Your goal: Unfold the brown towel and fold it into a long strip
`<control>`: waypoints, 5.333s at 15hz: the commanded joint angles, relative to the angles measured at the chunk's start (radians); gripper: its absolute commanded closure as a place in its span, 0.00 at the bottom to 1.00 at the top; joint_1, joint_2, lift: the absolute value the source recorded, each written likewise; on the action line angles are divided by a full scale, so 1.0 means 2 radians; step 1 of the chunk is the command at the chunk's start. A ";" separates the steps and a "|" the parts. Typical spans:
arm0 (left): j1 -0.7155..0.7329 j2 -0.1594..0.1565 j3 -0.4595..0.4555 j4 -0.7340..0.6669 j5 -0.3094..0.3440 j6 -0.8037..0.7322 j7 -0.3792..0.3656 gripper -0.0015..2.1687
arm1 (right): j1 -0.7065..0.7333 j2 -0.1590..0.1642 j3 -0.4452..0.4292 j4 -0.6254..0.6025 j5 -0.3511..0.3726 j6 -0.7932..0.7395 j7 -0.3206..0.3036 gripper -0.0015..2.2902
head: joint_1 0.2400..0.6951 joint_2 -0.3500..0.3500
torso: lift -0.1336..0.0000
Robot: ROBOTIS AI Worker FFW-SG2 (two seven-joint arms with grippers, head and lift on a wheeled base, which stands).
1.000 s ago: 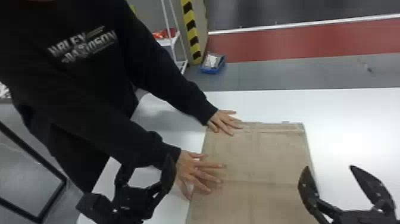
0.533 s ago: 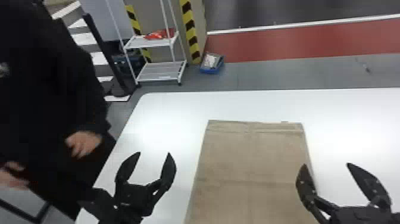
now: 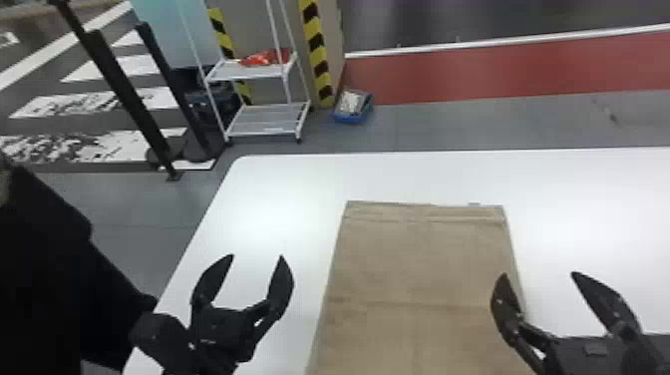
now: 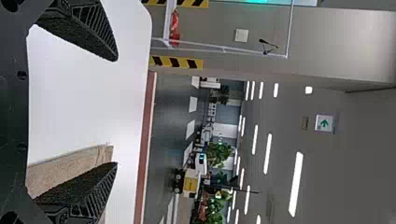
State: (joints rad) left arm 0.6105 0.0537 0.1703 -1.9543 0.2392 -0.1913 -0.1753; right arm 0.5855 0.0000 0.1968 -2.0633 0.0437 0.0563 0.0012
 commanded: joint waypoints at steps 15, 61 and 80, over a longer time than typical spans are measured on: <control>-0.031 0.007 -0.001 0.042 0.005 0.000 -0.005 0.04 | -0.264 0.000 -0.026 0.204 -0.036 0.148 0.039 0.06 | 1.00 0.79 | 0.13; -0.058 0.034 0.122 0.038 0.084 0.082 -0.024 0.04 | -0.179 -0.042 0.251 0.026 0.128 0.330 0.133 0.22 | 1.00 1.00 | 0.13; -0.038 0.031 0.053 -0.064 -0.248 0.120 -0.462 0.07 | 0.034 0.000 -0.366 -0.123 -0.198 0.162 0.207 0.03 | 1.00 0.39 | 0.13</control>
State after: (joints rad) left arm 0.5315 0.1178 0.3000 -2.0708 -0.1843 0.0629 -1.0861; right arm 0.6556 -0.0036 -0.4244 -2.3277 -0.2840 0.3747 0.4099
